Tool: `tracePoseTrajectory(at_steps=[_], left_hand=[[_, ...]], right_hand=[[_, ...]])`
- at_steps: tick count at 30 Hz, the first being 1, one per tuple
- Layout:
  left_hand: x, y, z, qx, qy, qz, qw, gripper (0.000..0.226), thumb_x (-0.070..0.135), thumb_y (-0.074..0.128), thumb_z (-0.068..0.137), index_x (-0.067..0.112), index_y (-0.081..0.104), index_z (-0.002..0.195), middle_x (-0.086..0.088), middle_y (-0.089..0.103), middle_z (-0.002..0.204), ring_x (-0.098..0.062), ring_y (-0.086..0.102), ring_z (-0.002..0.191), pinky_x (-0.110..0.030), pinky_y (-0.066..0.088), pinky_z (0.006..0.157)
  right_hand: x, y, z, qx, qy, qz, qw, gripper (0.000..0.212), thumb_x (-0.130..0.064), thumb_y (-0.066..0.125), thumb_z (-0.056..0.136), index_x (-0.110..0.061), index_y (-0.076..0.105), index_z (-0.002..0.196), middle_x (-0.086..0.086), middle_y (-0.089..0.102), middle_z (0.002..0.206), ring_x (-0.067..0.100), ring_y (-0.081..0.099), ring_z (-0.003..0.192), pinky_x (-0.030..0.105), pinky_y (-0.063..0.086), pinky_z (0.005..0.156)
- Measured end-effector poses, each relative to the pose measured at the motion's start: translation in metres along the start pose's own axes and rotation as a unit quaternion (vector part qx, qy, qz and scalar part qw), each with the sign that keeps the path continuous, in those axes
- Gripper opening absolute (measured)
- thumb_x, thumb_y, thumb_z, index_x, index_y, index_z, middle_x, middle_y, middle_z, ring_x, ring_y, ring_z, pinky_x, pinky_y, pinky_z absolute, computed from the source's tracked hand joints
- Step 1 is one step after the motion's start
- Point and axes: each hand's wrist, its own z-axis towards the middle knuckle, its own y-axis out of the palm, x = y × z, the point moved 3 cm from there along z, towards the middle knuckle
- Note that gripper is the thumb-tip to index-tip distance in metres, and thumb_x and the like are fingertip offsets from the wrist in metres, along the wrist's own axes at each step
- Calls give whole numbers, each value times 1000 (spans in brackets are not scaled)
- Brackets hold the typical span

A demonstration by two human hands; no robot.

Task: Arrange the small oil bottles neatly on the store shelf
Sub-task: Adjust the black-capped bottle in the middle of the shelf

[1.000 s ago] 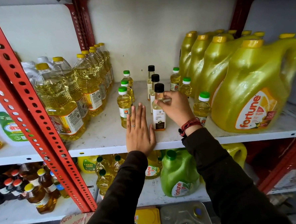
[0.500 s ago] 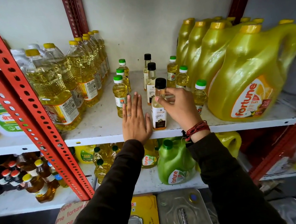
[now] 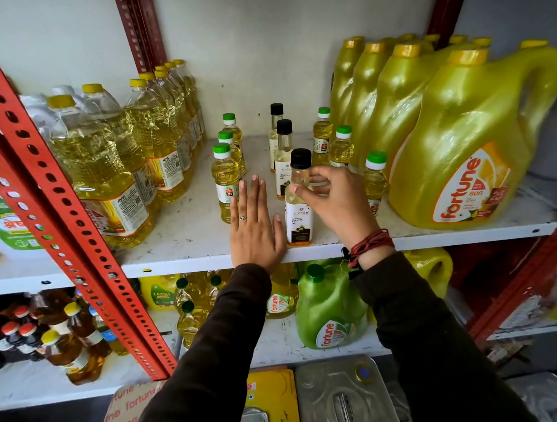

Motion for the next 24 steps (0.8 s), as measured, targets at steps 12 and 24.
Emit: tracePoseTrajectory(at_steps=[12,24], left_hand=[[-22,-20,-15,21,5,-49,999,65,34,29,103,9,22,163,-7,14,172,-23,3,160,-36,-8,129],[-111,-45,-19,28,-41,-9,999,66,34,26,103,5,24,162,-9,16,172,-22,1,160,-37,-9,129]], right_hand=[[-19,-13,-9,59,-37,-3,998,70,-47,75,83,-16,52,141,2,60,142,17,57,131,32,49,108],[-96,47,11,-12,-85,126,988,53,-23,73,88,-11,56,137,7,61,141,18,59,129,28,47,109]])
